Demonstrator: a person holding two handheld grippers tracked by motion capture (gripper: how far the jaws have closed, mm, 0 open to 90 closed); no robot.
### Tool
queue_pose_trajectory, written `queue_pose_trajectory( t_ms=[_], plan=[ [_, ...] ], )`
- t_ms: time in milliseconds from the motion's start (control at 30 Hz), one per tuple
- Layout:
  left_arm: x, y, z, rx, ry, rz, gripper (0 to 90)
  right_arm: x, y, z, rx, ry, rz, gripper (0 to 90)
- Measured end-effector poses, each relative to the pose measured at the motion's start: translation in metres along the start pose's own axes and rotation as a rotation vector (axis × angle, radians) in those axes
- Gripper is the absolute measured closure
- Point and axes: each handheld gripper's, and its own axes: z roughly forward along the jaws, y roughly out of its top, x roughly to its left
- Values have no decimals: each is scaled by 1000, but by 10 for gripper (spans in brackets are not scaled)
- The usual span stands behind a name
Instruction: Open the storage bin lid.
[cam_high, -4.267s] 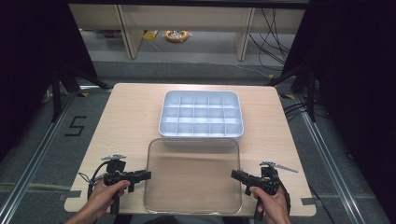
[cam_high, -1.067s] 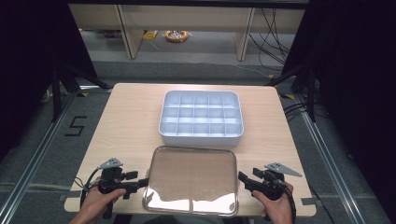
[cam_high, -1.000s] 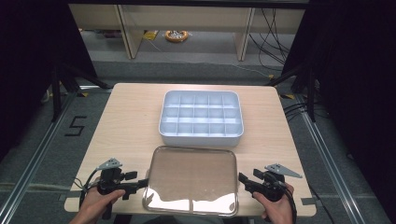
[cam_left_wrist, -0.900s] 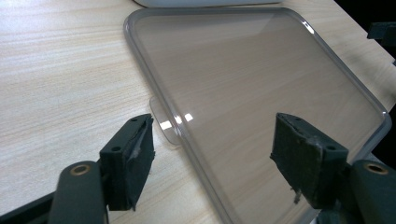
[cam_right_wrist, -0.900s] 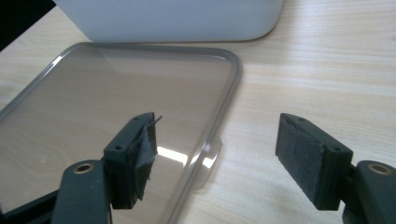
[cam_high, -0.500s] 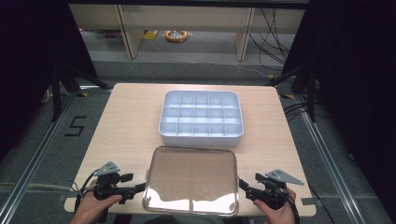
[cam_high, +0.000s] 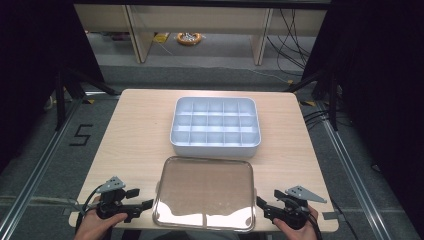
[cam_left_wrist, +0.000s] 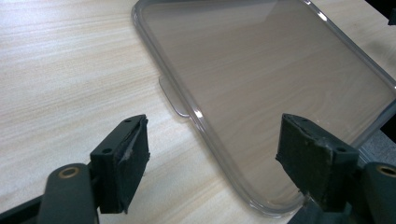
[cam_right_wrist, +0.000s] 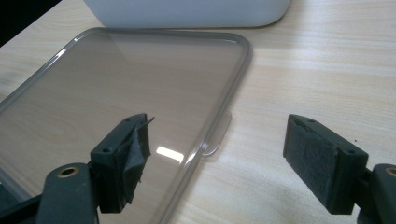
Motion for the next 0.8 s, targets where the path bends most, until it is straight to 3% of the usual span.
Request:
queue_pose_trajectory(
  t_ms=[33,67,233,267,333,367,400,500,533,600,633,667,733,767,800],
  plan=[
    [0,-1,0,-2,2,4,246,1,-1,1,-13,-13,3,238],
    [0,-1,-1,4,1,5,245,-1,0,0,-7,-25,-33,238],
    [-1,-3,-3,-4,5,9,245,-3,0,-2,-7,-12,-21,238],
    [-1,-3,-3,-7,5,5,245,-3,-1,0,-34,-8,-18,238],
    [-1,-3,-4,-2,5,5,244,-3,-2,1,-34,-8,-29,239],
    [-1,-3,-3,-5,6,3,244,-1,-2,1,-33,-6,-12,239],
    [-1,-3,-3,0,7,4,244,-2,-1,0,-25,-10,-28,239],
    [-1,-4,-3,1,6,9,245,-1,-1,-1,-16,-8,-23,240],
    [-1,-4,-4,4,7,10,244,1,-1,-1,-8,1,18,240],
    [-1,-4,-3,5,7,12,244,-3,-1,0,-18,-19,-35,241],
    [-1,-4,-3,10,3,13,244,-1,-2,0,-8,-12,1,241],
    [-1,-4,-3,11,3,14,244,-3,-1,-1,-8,-22,-31,240],
    [-1,-4,-3,12,5,15,245,-2,-1,0,1,-25,-18,241],
    [-1,-4,-3,14,2,16,245,0,-1,-1,9,-18,23,242],
    [-1,-4,-3,10,3,15,245,0,-1,-1,7,-17,20,242]
  ],
)
